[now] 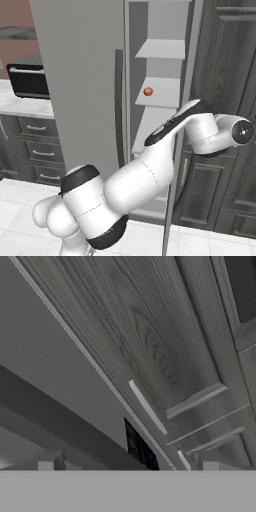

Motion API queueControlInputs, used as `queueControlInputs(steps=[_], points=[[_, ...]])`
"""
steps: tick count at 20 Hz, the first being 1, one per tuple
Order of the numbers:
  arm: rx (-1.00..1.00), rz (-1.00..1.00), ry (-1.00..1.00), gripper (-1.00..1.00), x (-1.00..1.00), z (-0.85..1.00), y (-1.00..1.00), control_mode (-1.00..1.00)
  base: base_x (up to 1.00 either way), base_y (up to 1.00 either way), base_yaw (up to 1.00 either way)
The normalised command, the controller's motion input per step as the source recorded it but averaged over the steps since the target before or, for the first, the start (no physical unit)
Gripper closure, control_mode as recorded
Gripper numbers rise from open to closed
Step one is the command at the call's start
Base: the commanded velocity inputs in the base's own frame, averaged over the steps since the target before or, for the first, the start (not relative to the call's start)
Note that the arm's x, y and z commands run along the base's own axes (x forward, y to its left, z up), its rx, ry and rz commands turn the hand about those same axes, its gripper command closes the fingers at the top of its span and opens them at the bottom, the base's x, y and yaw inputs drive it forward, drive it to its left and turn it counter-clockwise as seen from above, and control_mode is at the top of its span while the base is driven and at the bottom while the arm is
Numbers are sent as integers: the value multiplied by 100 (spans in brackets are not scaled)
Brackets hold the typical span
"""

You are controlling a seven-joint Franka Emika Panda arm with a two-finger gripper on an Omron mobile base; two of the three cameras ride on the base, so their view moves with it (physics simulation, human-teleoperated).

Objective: Pick up the frozen steak from the freezer, place it on any shelf in the fridge, and close the fridge and freezer doors when done.

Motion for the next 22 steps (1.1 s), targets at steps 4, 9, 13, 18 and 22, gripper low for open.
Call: queueControlInputs(steps=[4, 9, 13, 18, 22], points=[[0, 0, 0, -100, 40, -11, -17, -100, 0, 0, 0], [0, 0, 0, -100, 59, -7, 6, -100, 0, 0, 0], [3, 5, 0, -100, 66, 0, 55, -100, 0, 0, 0], [14, 13, 0, -100, 52, 0, 71, -100, 0, 0, 0], [12, 21, 0, -100, 5, 4, 100, -100, 0, 0, 0]])
